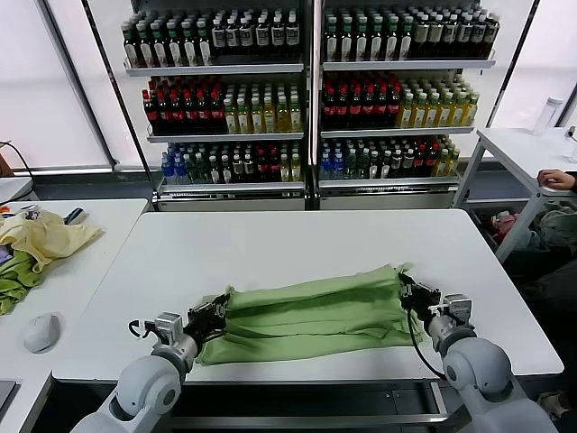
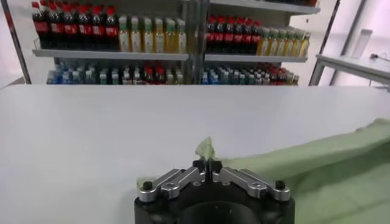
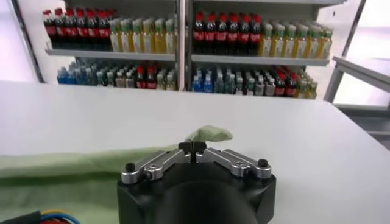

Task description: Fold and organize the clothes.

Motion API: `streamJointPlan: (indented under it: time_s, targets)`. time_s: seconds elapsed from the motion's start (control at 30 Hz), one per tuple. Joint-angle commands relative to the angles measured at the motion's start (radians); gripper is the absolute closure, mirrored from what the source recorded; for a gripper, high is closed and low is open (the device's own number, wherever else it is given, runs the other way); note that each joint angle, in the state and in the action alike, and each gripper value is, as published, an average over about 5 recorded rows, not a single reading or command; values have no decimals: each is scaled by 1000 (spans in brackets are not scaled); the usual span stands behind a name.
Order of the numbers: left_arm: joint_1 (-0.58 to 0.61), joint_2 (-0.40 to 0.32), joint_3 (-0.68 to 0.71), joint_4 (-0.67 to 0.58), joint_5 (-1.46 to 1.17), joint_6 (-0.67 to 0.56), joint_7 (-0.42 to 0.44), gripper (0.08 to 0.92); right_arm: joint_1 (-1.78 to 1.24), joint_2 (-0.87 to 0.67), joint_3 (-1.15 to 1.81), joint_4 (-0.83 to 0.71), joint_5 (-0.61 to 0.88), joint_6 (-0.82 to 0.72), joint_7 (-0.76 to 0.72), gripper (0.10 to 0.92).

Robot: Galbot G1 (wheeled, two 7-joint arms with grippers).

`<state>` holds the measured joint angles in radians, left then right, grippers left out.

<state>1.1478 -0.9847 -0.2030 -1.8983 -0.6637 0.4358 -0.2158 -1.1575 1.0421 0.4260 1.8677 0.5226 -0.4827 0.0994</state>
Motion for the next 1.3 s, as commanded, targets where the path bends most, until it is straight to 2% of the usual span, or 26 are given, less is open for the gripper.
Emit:
streamJointPlan:
  time_s: [0.03, 0.17, 0.27, 0.5, 0.63, 0.8, 0.93, 1.1, 1.3]
  targets:
    - [33, 2, 0, -4, 128, 3, 1, 899, -60, 14, 15, 9, -29, -28, 8, 883]
    - [54, -3, -11, -27, 181, 6, -2, 855, -64, 19, 16, 26, -38, -38, 14, 793]
    - [92, -19, -37, -69, 221, 0, -22, 771, -78, 18, 28, 52, -41, -34, 15, 715]
    - [204, -135, -98, -144, 298, -34, -108, 572, -108, 18, 40, 80, -65, -11, 11, 508]
    - [228, -213, -110, -108, 329, -46, -151, 451, -108, 26, 34, 82, -73, -5, 13, 395]
    - [211, -271, -118, -39, 326, -54, -186, 312, -108, 29, 23, 89, -79, -2, 13, 256]
    - [185, -301, -113, -1, 314, -53, -194, 208, -108, 29, 19, 92, -81, 0, 13, 207]
    - [177, -325, -99, 26, 313, -52, -193, 191, -111, 32, 15, 94, -85, 2, 13, 203]
    - [190, -329, -95, 28, 311, -48, -183, 338, -113, 31, 19, 99, -85, 3, 12, 203]
